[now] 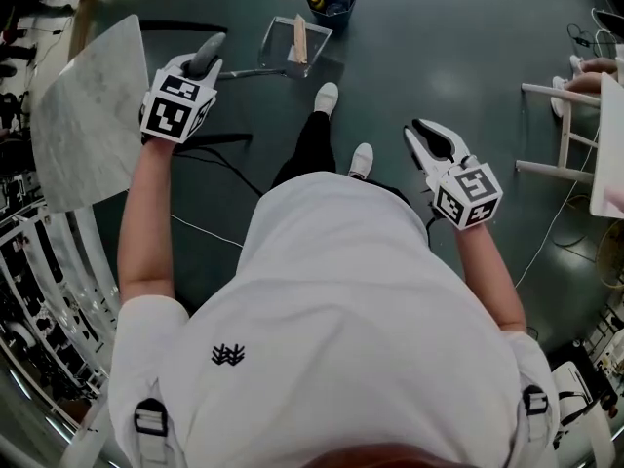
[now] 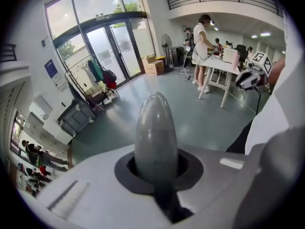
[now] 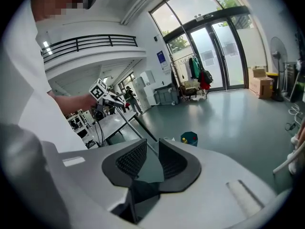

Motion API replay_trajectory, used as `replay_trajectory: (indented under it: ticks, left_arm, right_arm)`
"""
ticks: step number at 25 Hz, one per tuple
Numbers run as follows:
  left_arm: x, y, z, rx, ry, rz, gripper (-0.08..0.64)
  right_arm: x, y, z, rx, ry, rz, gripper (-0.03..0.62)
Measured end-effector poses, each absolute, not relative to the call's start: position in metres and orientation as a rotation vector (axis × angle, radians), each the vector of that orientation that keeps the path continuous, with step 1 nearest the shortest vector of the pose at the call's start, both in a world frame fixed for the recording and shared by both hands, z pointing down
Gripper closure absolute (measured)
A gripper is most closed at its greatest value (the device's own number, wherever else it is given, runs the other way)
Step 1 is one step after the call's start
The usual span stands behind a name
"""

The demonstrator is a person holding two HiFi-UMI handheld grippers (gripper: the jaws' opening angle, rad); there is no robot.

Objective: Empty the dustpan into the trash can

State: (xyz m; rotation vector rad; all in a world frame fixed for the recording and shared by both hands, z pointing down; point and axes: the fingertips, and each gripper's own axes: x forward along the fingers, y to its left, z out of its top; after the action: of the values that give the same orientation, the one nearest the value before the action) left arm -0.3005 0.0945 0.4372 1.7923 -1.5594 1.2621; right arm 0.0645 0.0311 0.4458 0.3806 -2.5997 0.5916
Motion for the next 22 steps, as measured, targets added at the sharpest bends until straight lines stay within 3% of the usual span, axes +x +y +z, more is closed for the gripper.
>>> replay_trajectory:
  ticks: [12,22]
  left_arm:
    - [-0.369,-0.097,0.452,2.008,-1.262,1.524,0.488]
    - [-0.351,-0.226,0.467,2.154,-0.951,1.927,0.488]
  right_arm:
    - [0.04,-0.059,0.423,0.806,-2.559,0.672,0.528]
    - [0.065,-0.076,0.425,1.116,-2.472,0.759,0.528]
